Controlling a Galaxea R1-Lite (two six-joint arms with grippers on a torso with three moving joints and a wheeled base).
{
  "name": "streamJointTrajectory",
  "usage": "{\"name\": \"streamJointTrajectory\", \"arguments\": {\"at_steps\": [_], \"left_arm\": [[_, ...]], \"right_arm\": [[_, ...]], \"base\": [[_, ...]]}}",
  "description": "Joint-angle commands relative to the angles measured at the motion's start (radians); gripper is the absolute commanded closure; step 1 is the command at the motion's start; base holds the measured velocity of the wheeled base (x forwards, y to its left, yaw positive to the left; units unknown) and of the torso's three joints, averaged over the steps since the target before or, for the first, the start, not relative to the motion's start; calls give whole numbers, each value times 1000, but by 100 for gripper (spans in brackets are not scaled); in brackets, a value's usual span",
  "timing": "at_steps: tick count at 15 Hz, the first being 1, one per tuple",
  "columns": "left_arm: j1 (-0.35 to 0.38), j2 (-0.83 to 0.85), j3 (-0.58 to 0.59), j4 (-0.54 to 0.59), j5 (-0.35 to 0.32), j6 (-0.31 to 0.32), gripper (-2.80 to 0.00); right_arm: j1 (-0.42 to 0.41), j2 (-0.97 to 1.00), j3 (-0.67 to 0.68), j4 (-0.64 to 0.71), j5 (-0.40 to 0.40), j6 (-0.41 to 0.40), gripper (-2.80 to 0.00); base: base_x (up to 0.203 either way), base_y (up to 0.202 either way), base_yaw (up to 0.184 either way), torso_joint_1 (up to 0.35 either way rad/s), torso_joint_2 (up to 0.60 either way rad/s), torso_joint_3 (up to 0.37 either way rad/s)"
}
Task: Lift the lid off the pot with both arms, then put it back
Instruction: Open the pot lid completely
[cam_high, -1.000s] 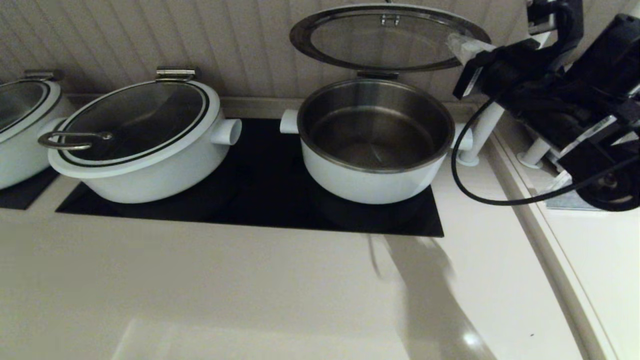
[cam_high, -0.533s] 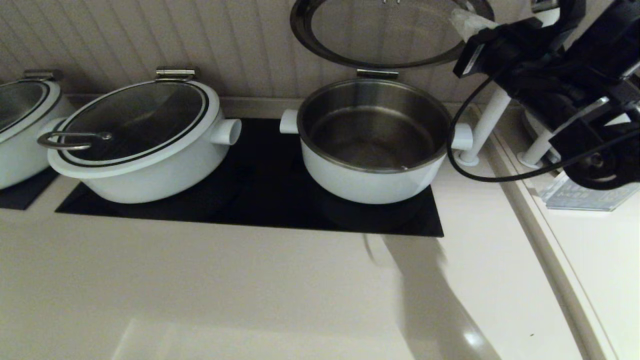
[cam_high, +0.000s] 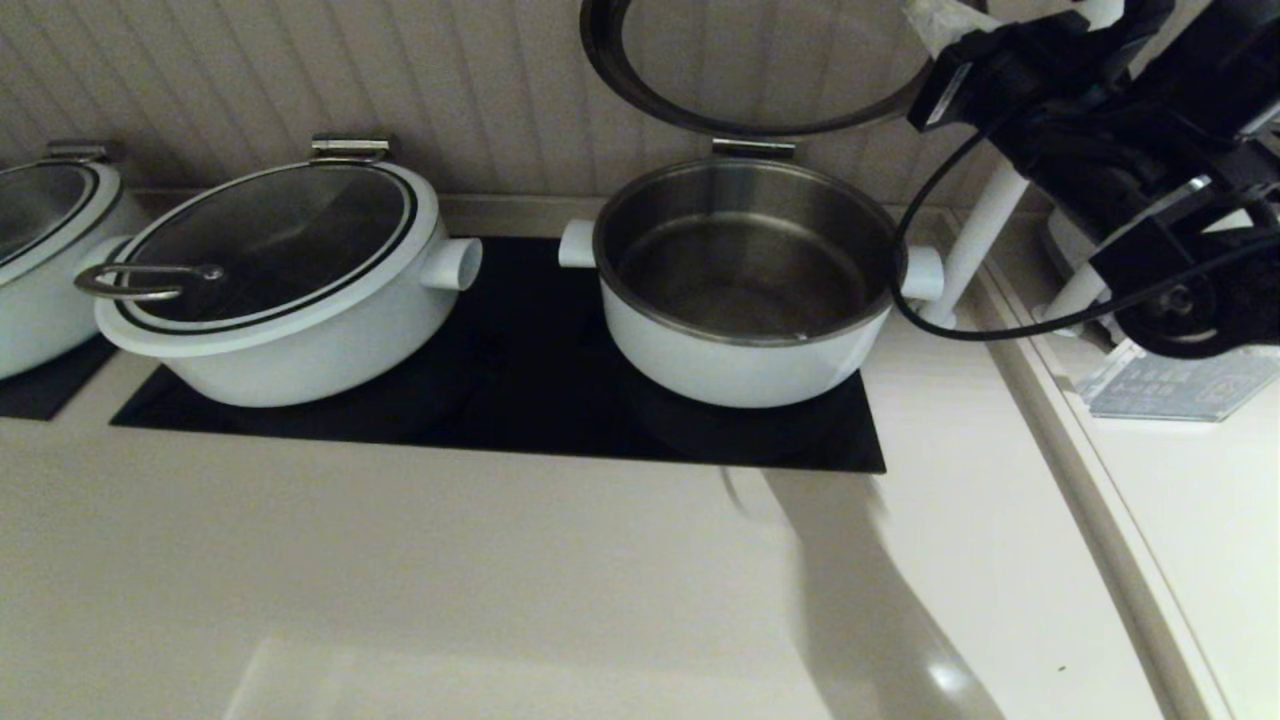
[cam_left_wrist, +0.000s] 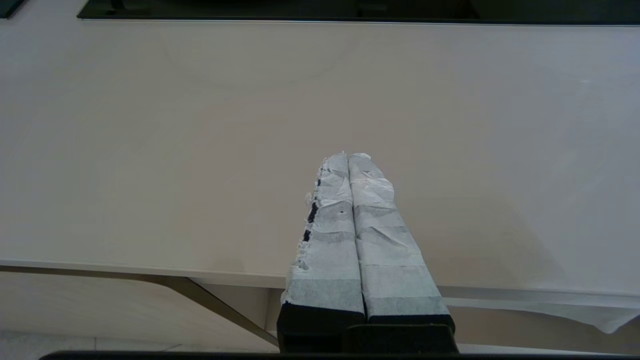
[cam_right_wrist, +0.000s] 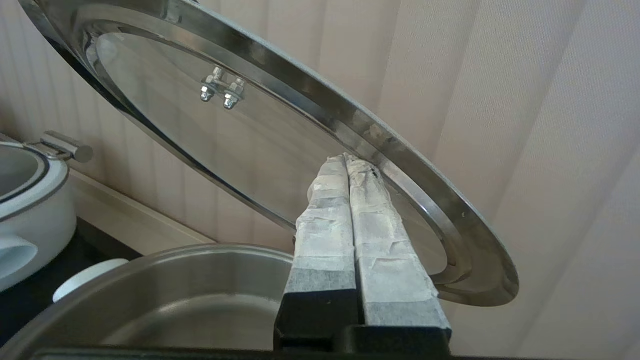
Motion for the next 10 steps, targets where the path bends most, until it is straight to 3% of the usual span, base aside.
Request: {"name": "streamJointTrajectory", "arguments": {"at_steps": [1, 10], "left_arm": [[0, -1, 0, -1, 0, 0, 0], [0, -1, 0, -1, 0, 0, 0]], "right_arm": [[0, 13, -11, -6, 1, 9, 0], [-1, 18, -10, -6, 1, 9, 0]], "base": [[0, 0, 0, 0, 0, 0], [0, 0, 0, 0, 0, 0]]}}
